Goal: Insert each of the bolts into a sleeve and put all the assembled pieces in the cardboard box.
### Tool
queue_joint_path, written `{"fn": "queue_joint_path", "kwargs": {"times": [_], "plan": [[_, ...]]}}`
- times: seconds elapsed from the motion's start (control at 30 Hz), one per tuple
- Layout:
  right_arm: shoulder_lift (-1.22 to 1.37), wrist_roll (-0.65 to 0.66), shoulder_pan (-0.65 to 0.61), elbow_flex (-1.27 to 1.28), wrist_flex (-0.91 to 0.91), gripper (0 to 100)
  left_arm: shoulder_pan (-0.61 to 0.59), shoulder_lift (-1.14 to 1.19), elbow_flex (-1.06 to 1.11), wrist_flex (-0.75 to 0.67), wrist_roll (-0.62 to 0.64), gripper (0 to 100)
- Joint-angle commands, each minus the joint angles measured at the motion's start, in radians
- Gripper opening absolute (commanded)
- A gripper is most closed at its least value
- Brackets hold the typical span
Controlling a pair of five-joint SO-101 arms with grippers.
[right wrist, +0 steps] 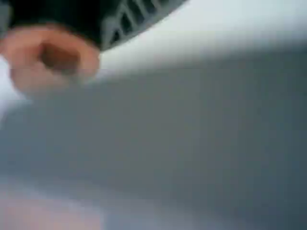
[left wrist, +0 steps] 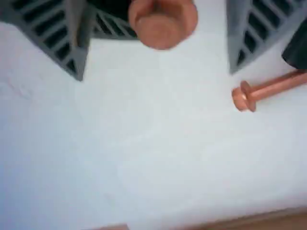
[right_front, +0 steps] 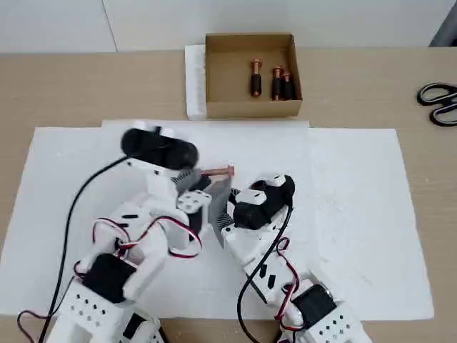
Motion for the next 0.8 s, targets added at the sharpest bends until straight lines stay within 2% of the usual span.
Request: {"fn": "queue_joint_path", "kwargs": {"times": [0.0, 0.1, 0.2, 0.33, 0.43, 0.57, 0.67, 0.77], "plan": [[-0.019, -0.008, 0.002, -0.012, 0.001, 0.4, -0.098, -0.011, -0.088, 0.009, -0.008, 19], [-0.019, -0.005, 0.004, -0.011, 0.001, 0.4, -0.239, -0.003, -0.125, 0.034, -0.052, 19], [-0.019, -0.003, 0.008, -0.011, 0.001, 0.4, -0.402, -0.002, -0.107, 0.054, -0.164, 19], [-0.012, -0.003, 0.088, -0.02, -0.001, 0.4, -0.586, -0.002, -0.087, 0.123, -0.318, 19], [-0.01, -0.003, 0.219, -0.018, -0.007, 0.4, -0.713, -0.009, -0.096, 0.147, -0.417, 19], [-0.018, 0.011, 0.484, -0.025, -0.01, 0.4, -0.879, -0.003, -0.136, 0.153, -0.39, 19], [-0.012, 0.092, 0.621, -0.094, -0.01, 0.4, -0.916, -0.003, -0.148, 0.216, -0.396, 19], [-0.008, 0.11, 0.687, -0.215, -0.01, 0.4, -0.902, -0.002, -0.165, 0.327, -0.397, 19]]}}
